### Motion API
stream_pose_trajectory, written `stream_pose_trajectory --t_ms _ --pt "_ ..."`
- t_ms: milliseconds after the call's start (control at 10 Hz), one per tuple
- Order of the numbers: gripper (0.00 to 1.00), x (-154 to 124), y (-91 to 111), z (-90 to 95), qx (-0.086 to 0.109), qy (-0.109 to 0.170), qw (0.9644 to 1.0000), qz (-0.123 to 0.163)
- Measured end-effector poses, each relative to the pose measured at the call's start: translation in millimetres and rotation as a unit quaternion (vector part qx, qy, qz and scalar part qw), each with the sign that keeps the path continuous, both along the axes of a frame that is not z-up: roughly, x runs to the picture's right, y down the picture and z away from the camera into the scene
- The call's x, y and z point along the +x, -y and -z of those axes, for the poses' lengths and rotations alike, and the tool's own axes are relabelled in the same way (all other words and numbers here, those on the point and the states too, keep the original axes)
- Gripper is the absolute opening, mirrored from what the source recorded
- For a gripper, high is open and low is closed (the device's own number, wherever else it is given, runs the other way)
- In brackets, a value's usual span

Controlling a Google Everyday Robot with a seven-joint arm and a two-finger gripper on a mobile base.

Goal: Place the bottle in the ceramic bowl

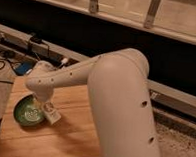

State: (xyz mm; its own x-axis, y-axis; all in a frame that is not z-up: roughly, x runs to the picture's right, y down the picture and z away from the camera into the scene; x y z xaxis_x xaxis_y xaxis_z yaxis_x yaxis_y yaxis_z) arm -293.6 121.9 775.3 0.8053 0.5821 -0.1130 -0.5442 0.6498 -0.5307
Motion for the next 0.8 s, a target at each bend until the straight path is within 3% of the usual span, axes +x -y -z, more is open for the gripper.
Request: stream_pose_trajectory --t_ms 300,400,800 --pt "0.01 -41 -10 30.8 0.009 0.049 0.9976 0.048" --pt "0.04 -38 -10 29.2 0.010 0.047 0.9977 0.048" --pt "0.43 -38 -9 28.9 0.010 0.047 0.9977 0.047"
